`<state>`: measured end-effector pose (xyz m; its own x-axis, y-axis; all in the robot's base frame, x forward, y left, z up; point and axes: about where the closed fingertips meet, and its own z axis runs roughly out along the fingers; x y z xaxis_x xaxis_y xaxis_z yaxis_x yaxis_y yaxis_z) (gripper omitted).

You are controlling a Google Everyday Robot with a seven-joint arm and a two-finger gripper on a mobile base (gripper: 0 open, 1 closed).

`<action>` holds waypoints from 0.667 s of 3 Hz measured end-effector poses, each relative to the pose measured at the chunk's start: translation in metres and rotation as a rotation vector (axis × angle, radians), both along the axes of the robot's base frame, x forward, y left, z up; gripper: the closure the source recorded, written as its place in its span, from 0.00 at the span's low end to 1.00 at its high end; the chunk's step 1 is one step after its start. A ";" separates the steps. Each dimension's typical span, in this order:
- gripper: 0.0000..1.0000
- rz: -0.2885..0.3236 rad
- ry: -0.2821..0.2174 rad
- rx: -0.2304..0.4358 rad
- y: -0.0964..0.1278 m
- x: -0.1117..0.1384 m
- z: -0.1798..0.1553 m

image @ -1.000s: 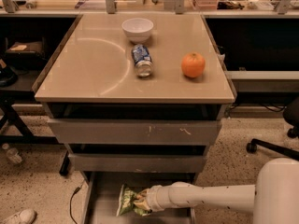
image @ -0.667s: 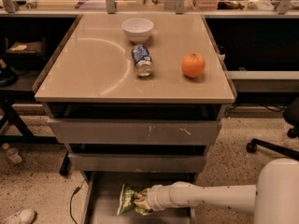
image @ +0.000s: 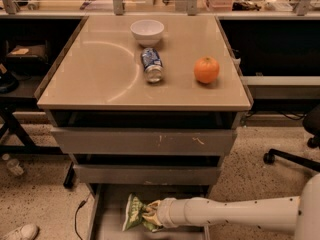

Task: Pick green jalapeno chip bag from bottom drawer and place on counter

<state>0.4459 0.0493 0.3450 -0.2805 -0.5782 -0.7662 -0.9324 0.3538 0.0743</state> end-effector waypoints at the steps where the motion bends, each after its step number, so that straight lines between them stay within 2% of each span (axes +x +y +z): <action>1: 1.00 -0.005 -0.056 -0.002 -0.003 -0.022 0.057; 2: 1.00 0.018 -0.125 -0.001 -0.002 -0.036 0.109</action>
Offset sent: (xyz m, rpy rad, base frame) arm -0.0544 -0.0032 0.1794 0.0035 -0.2135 0.0443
